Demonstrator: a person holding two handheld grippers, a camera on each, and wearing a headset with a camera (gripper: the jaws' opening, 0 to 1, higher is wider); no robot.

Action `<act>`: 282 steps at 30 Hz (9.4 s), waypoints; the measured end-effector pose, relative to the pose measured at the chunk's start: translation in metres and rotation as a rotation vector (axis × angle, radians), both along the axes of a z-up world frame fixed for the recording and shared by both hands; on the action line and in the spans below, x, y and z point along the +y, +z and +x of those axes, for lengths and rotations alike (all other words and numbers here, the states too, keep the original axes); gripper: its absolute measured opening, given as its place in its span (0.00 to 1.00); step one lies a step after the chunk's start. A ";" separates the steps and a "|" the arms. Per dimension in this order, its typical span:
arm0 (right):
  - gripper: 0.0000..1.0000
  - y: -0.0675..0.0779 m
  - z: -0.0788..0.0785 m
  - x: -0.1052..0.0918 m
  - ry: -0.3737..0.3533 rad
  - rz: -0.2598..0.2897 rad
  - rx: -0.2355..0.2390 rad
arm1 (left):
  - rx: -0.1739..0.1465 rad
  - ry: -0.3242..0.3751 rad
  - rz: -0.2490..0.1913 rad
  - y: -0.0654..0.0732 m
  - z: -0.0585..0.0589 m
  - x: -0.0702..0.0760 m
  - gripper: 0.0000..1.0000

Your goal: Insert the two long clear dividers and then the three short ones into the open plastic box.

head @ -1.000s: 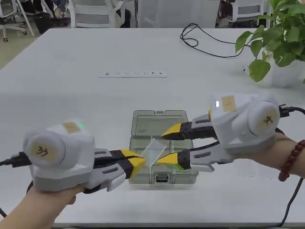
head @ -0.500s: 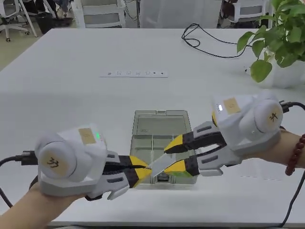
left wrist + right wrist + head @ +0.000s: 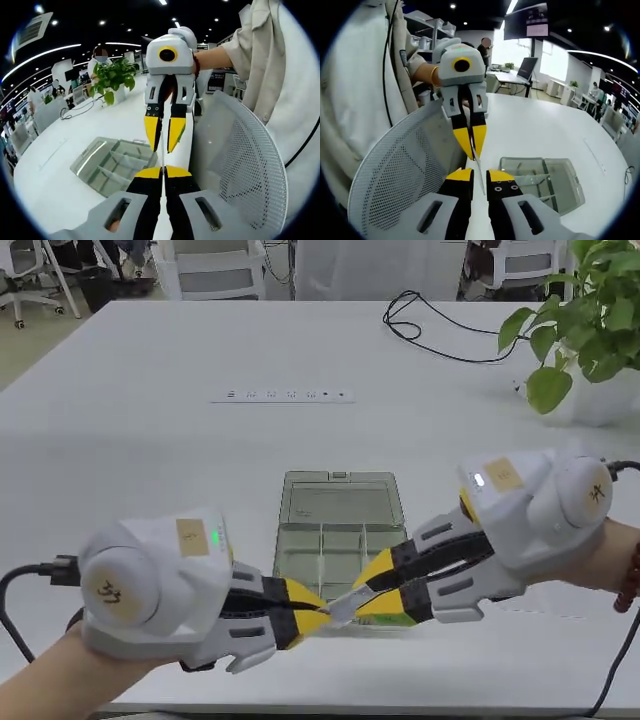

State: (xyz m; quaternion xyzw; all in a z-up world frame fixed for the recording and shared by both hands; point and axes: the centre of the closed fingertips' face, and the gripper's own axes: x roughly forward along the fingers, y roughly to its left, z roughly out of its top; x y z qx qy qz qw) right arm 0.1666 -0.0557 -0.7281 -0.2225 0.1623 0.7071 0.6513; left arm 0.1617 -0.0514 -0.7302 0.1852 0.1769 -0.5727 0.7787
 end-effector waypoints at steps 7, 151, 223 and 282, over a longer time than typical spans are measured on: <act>0.05 0.002 -0.012 0.000 0.053 0.012 0.032 | 0.000 -0.047 -0.023 0.003 -0.009 -0.004 0.00; 0.02 -0.067 0.100 0.063 -0.089 -0.433 -0.091 | 0.028 0.516 -0.192 -0.002 0.056 0.056 0.63; 0.32 -0.066 0.094 0.041 -0.179 -0.449 0.002 | 0.083 0.505 -0.215 0.001 0.054 0.054 0.78; 0.46 -0.094 0.088 -0.179 -0.390 -0.585 0.061 | 0.011 0.528 -0.132 -0.003 0.060 0.050 0.95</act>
